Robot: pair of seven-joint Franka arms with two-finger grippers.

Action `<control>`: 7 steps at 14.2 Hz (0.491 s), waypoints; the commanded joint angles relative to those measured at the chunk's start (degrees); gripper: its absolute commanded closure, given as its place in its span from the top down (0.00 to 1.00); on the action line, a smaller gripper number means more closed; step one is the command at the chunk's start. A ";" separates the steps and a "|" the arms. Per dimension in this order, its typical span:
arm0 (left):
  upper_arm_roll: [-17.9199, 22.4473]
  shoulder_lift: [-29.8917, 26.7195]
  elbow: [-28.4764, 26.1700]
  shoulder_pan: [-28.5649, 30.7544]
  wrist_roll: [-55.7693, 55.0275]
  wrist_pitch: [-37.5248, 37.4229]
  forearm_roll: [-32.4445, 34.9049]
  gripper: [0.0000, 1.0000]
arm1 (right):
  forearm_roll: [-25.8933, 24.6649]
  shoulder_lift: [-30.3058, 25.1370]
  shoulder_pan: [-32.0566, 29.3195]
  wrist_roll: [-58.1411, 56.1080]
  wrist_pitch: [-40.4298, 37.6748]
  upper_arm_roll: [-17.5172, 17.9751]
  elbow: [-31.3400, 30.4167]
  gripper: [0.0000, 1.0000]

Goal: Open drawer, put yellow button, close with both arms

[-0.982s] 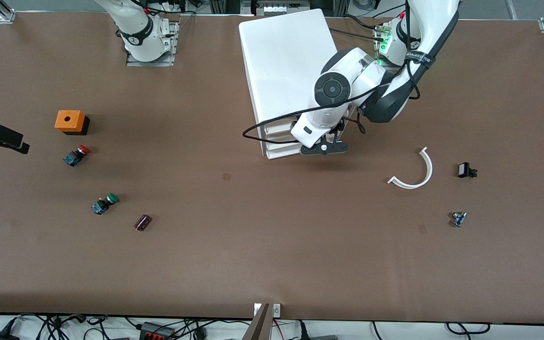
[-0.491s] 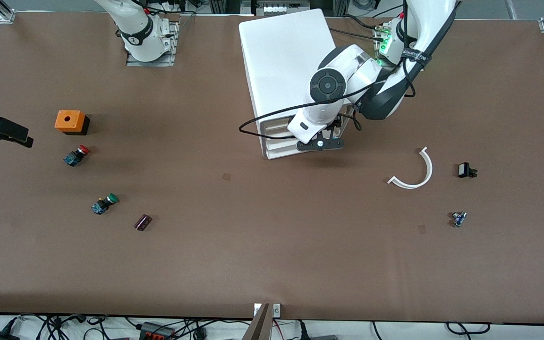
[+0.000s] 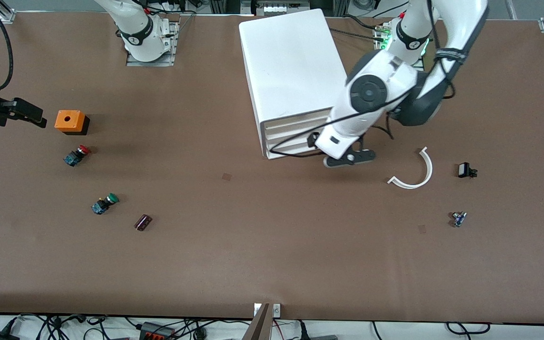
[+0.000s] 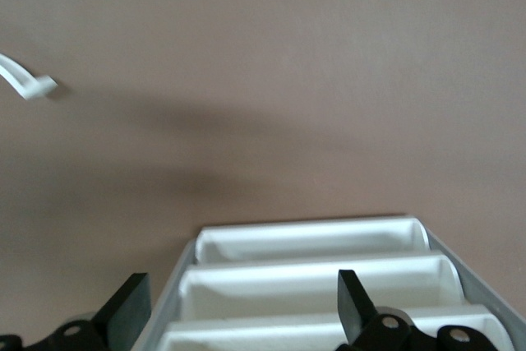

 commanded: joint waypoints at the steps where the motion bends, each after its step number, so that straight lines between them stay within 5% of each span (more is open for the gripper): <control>1: -0.53 -1.90 3.17 5.77 9.74 -5.25 0.88 1.00 | -1.75 -2.56 -0.10 -0.08 2.65 0.35 -3.15 1.00; 7: -0.45 -6.98 7.41 15.19 29.62 -14.92 0.71 1.00 | -1.15 -2.65 -0.10 -2.20 1.60 0.35 -2.71 1.00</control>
